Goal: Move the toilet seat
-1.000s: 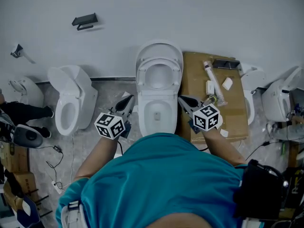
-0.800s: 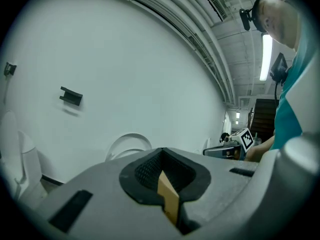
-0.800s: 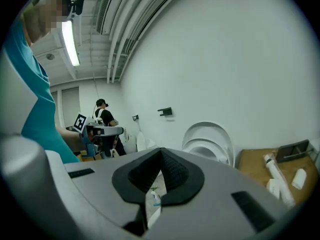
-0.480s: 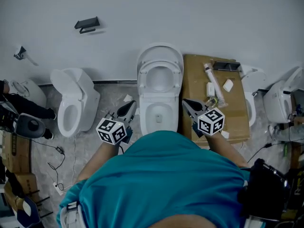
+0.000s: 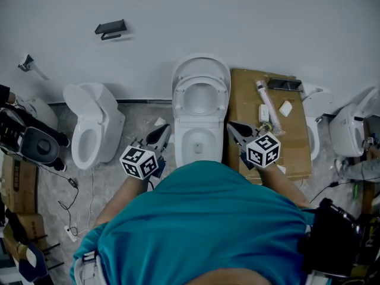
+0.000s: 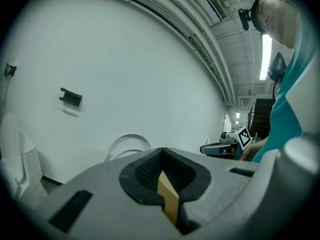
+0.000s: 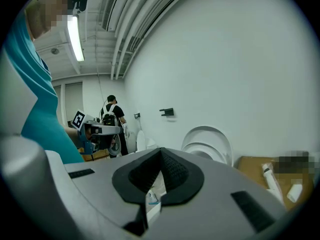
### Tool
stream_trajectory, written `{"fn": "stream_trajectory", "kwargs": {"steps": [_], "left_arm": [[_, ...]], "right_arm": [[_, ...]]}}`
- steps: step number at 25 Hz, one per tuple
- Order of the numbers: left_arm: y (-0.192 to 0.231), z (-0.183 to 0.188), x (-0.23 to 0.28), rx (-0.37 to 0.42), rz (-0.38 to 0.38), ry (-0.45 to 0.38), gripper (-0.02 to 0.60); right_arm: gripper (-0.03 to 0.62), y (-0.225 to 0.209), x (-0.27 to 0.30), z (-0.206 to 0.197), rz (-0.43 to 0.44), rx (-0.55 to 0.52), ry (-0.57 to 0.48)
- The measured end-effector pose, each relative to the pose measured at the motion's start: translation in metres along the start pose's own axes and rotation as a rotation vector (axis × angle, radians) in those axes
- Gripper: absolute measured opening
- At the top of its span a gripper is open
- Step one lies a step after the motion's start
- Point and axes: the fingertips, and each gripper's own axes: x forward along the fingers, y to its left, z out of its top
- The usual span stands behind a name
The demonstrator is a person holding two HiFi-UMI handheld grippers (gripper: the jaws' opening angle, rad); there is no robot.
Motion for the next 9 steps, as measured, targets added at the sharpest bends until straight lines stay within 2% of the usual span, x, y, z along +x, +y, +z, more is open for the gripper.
{"fn": "stream_trajectory", "kwargs": {"steps": [9], "left_arm": [[0.0042, 0.0006, -0.0026, -0.012, 0.012, -0.009, 0.003]], "right_arm": [[-0.002, 0.0002, 0.0022, 0.0044, 0.005, -0.007, -0.008]]}}
